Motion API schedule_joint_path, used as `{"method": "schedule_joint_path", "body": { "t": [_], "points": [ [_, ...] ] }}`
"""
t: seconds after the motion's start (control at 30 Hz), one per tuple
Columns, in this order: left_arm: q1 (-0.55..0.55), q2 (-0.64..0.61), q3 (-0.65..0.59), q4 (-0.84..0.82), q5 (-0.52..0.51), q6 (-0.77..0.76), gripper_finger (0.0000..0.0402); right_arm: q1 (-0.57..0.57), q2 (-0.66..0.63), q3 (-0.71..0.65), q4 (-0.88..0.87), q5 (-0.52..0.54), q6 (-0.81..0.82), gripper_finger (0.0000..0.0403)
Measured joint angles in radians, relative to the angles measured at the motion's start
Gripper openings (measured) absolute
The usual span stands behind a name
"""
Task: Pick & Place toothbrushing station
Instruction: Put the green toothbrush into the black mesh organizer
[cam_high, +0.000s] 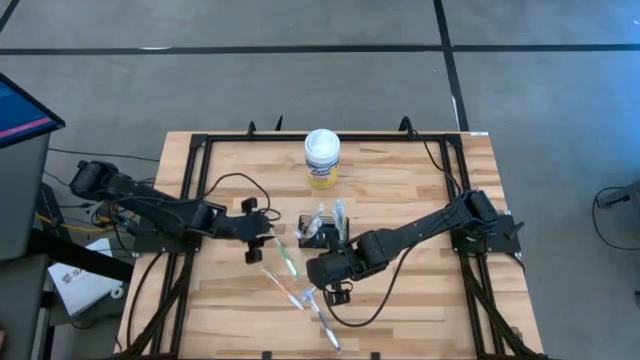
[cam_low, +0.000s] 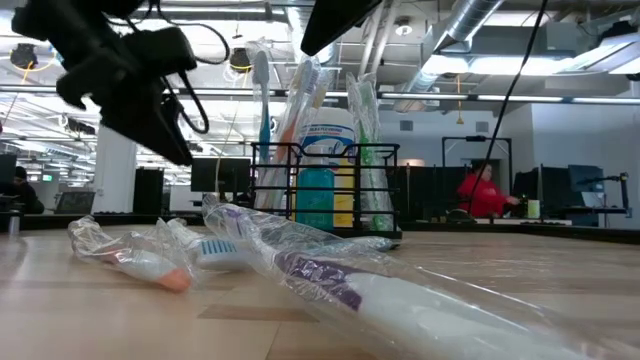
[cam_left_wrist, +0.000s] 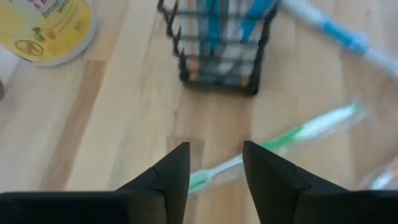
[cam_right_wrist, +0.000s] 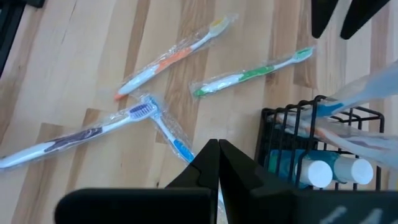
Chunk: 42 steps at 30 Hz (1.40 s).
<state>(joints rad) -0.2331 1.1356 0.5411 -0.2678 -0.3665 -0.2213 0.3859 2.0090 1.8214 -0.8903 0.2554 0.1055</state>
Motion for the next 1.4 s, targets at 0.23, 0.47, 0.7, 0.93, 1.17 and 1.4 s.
{"method": "schedule_joint_path", "body": {
  "t": [0.23,0.47,0.7,0.93,1.17,1.4],
  "points": [
    [0.053,0.077,0.0,0.0,0.03,0.037,0.0182,0.0,0.0,0.0,0.0,0.0,0.0,0.0],
    [0.091,0.162,0.0,0.001,0.052,0.065,0.0228,0.0,0.0,0.0,0.0,0.0,0.0,0.0],
    [0.097,0.184,0.0,0.0,0.103,0.139,0.0255,0.0,0.0,0.0,0.0,0.0,-0.008,0.0],
    [0.104,0.193,0.0,0.001,0.109,0.201,0.0255,0.0,0.0,0.0,0.0,0.0,-0.008,0.0],
    [0.126,0.284,0.001,0.006,0.112,0.223,0.0243,0.0,0.0,0.0,0.001,0.0,-0.008,0.0],
    [0.127,0.293,0.003,0.01,0.113,0.225,0.0227,0.0,0.0,0.0,0.002,0.0,-0.008,0.0]
  ]
}}
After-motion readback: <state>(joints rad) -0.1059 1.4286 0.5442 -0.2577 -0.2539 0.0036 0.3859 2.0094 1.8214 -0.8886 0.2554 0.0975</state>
